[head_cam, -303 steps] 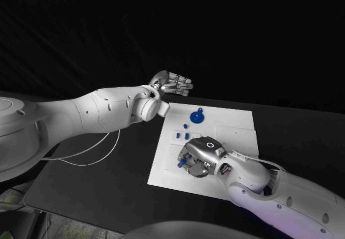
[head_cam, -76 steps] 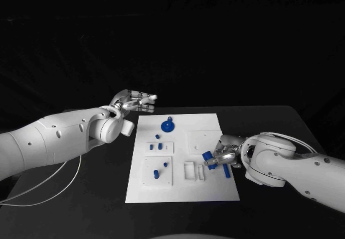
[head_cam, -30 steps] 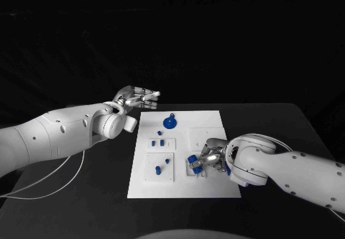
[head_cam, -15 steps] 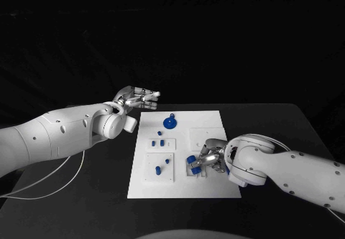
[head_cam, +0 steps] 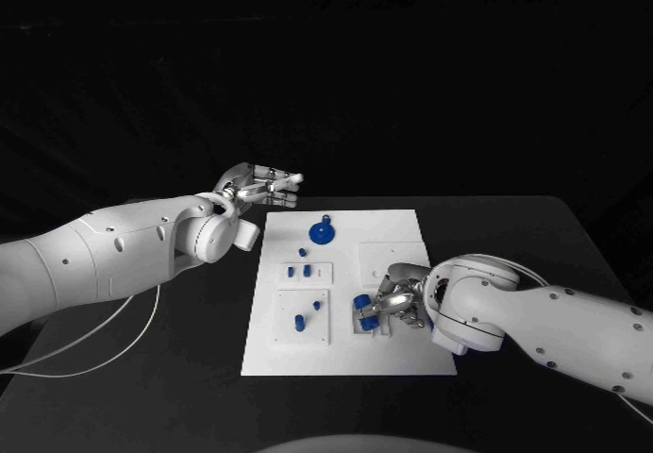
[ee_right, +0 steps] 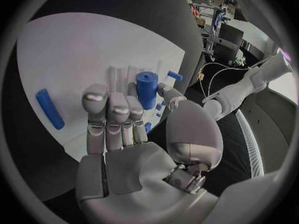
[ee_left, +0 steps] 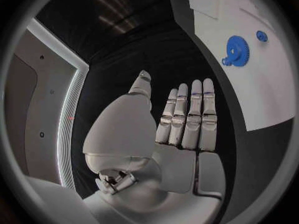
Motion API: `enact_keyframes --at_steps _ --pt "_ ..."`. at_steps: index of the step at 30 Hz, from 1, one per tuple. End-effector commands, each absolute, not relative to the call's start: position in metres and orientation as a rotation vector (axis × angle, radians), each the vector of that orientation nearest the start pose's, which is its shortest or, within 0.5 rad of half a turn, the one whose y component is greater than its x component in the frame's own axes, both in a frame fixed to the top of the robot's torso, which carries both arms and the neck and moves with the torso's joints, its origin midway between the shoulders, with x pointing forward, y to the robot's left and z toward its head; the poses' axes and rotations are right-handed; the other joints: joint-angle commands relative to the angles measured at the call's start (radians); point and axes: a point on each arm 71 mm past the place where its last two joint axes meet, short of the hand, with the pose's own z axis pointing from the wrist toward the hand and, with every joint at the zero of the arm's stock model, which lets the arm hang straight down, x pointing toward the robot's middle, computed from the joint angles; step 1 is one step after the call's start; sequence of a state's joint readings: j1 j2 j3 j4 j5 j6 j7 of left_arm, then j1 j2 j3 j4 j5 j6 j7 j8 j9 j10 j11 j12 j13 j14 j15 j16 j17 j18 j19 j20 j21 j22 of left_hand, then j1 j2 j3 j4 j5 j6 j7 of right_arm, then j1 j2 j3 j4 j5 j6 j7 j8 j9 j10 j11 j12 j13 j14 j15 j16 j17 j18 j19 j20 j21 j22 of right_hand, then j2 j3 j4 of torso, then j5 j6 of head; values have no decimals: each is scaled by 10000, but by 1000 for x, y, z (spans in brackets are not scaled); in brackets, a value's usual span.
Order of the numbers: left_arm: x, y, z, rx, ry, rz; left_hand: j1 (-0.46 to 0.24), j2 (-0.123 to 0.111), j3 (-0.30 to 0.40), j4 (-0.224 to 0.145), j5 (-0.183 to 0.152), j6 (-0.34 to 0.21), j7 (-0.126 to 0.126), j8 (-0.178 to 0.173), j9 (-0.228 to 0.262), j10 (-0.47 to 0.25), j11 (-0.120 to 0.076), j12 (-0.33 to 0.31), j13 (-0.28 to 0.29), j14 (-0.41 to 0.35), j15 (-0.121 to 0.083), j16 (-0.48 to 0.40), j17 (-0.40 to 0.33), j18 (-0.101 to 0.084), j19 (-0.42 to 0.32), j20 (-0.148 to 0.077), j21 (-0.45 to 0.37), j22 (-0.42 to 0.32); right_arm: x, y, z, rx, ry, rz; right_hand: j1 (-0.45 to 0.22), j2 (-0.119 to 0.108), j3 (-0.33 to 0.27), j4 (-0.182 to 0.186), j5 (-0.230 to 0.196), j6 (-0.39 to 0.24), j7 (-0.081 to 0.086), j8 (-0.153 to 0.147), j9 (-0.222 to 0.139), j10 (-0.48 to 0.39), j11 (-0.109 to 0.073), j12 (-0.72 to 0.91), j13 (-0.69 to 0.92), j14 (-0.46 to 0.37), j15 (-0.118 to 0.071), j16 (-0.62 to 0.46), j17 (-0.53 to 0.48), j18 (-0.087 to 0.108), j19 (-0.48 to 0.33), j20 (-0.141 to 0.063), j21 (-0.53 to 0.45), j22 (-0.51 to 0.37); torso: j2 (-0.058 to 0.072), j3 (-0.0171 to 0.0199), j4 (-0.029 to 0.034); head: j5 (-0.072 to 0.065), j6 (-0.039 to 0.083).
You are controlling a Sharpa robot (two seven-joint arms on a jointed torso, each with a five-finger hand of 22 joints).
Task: Assemble the parts on the task board
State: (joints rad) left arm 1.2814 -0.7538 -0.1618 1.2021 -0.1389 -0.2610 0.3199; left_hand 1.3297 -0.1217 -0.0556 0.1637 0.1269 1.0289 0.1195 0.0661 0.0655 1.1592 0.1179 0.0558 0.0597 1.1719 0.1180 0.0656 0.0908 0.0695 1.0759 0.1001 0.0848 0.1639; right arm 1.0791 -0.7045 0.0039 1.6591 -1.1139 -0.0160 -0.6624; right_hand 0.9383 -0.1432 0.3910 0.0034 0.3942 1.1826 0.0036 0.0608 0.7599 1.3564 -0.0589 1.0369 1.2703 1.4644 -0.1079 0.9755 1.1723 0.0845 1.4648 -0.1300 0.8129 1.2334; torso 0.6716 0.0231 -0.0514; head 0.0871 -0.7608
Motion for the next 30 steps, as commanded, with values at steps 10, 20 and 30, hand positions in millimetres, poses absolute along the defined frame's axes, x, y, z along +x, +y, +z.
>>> enact_keyframes --at_steps 10,20,30 --pt "543 261 -196 -9686 15119 -12594 -66 27 4 29 30 10 28 -29 2 -56 -14 30 8 -74 -17 -40 14 -143 -68 -1 19 -13 424 -119 -248 1589 23579 5243 -143 -58 -57 239 -855 181 -1 34 -60 -4 -42 -57 -33 -4 -53 -57 6 -26 549 -50 -74 14 0 0 1 19 -57" --pt "543 261 -197 -9702 15112 -12557 -75 44 11 36 28 8 28 -29 2 -61 -13 30 7 -74 -16 -39 15 -143 -74 0 20 -20 424 -119 -248 1618 23559 5225 77 -339 -138 1240 -3085 227 50 37 -20 -19 2 -93 -81 1 -23 -94 3 2 549 -19 -94 27 3 0 -1 42 -84" --pt "543 261 -197 -9705 15107 -12534 -64 50 24 34 33 6 28 -29 2 -70 -12 30 8 -74 -16 -40 15 -144 -72 0 23 -22 425 -120 -249 1596 23591 5191 233 -566 -210 1718 -3394 224 57 38 17 -39 9 -133 -125 -2 -23 -129 10 7 547 -18 -110 45 1 2 2 89 -133"
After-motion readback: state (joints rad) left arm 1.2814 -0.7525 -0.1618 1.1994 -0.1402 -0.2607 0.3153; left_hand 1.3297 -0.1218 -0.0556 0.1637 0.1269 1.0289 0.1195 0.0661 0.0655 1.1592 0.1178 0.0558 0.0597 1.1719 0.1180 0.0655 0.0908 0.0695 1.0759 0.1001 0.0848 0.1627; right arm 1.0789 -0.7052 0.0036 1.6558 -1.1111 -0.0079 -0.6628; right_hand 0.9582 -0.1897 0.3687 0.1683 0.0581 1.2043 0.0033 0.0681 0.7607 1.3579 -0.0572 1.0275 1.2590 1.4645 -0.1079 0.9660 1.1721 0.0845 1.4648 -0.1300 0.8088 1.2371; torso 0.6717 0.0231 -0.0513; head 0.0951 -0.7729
